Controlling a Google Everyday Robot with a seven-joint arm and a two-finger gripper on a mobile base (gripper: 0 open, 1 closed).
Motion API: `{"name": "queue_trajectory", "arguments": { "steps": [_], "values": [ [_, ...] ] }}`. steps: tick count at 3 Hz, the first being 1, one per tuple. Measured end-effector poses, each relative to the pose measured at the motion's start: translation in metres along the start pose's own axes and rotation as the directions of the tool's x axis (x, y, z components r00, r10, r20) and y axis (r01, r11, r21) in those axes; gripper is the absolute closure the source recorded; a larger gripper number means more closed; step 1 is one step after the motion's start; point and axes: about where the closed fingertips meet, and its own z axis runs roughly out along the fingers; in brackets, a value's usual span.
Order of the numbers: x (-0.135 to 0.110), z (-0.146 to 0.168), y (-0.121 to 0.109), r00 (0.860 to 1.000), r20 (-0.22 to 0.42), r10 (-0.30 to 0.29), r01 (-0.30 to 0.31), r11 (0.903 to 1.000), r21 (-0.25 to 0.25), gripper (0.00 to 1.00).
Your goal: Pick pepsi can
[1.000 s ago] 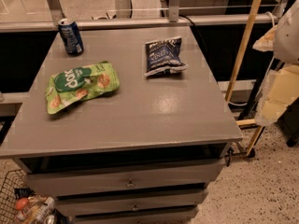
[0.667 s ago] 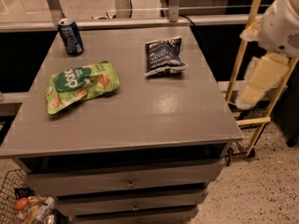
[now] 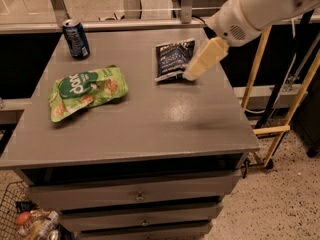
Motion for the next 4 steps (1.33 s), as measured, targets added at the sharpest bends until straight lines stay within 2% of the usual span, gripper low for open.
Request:
{"name": "queue_trajectory", "arguments": {
  "steps": [1, 2, 3, 4],
  "values": [
    [-0.006, 0.008, -0.015, 0.999, 0.039, 0.018, -0.019, 0.9989, 0.044, 0.00],
    [-0.006, 0.008, -0.015, 0.999, 0.038, 0.016, -0.018, 0.9989, 0.043, 0.00],
    [-0.028, 0.044, -0.026, 0.998, 0.070, 0.007, -0.009, 0.9996, 0.025, 0.00],
    [-0.078, 0.100, -0.037, 0.990, 0.136, -0.034, 0.036, 0.9993, -0.008, 0.00]
  ]
}}
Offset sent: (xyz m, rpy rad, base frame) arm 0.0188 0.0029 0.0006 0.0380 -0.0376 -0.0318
